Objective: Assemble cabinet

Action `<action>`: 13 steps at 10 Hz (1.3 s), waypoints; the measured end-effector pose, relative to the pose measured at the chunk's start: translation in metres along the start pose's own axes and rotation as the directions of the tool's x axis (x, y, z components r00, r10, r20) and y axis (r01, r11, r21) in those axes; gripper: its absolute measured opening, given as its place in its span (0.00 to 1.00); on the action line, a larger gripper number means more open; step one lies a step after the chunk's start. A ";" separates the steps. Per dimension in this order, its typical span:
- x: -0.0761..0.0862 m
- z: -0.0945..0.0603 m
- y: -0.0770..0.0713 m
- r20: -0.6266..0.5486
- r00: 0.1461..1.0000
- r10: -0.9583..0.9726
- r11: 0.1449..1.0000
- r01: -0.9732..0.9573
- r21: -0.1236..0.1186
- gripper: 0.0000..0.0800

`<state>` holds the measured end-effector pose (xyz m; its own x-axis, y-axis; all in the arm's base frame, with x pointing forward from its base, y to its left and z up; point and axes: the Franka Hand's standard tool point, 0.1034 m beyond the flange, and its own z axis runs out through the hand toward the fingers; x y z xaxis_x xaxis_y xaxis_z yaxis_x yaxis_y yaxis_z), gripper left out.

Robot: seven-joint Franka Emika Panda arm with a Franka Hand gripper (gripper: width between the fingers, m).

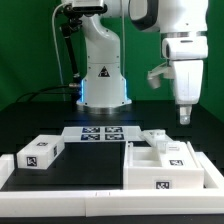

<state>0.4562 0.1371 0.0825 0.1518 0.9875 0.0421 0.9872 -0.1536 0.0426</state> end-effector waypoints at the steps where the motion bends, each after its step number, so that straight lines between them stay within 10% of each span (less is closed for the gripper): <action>1: 0.000 0.000 0.001 -0.001 1.000 0.001 1.000 -0.001 -0.001 1.00; 13: -0.021 0.016 -0.025 -0.023 0.945 -0.327 0.945 0.327 -0.022 1.00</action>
Offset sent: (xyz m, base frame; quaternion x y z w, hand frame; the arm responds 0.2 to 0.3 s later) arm -0.0075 -0.0107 -0.0020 -0.0434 0.0658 -0.2499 0.9651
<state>0.4295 0.1207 0.0645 -0.1808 0.9823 0.0488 0.9813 0.1768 0.0765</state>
